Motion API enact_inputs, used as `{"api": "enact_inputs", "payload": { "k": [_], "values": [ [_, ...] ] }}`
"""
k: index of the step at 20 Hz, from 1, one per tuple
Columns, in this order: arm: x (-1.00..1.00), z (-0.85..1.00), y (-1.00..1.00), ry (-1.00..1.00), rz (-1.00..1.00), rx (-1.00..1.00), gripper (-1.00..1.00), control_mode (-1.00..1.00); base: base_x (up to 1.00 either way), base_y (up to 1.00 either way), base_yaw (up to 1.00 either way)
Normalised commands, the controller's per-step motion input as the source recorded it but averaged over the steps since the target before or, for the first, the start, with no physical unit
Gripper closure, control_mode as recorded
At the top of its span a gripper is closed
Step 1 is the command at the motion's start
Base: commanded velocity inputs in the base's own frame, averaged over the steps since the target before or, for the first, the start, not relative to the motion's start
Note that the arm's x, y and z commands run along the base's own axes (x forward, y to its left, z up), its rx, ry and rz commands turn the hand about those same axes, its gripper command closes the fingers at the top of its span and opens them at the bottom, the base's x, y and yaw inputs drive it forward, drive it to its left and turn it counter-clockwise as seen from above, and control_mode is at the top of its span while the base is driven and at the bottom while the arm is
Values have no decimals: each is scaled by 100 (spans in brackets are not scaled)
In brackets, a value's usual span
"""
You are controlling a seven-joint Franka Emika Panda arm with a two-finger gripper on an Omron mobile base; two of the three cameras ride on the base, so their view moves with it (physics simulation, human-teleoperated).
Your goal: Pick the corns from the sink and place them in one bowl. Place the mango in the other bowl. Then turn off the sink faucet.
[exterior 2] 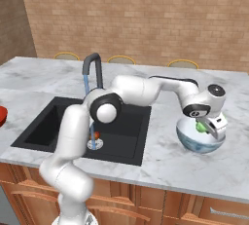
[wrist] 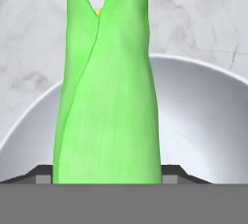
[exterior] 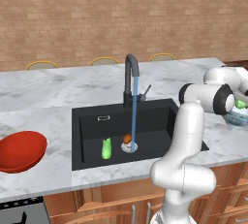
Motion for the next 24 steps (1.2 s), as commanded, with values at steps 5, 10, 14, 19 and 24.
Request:
{"api": "enact_inputs", "payload": {
  "k": [5,10,14,19,24],
  "values": [
    [43,-38,4,13,0,0,100,-100,0,0,0],
    [-64,4,-7,-2,-2,0,-100,-100,0,0,0],
    [-100,29,-7,-17,-5,0,-100,-100,0,0,0],
    [-92,4,63,-19,-7,-7,-100,-100,0,0,0],
    [-17,11,100,-1,-16,-12,-100,-100,0,0,0]
  ]
}}
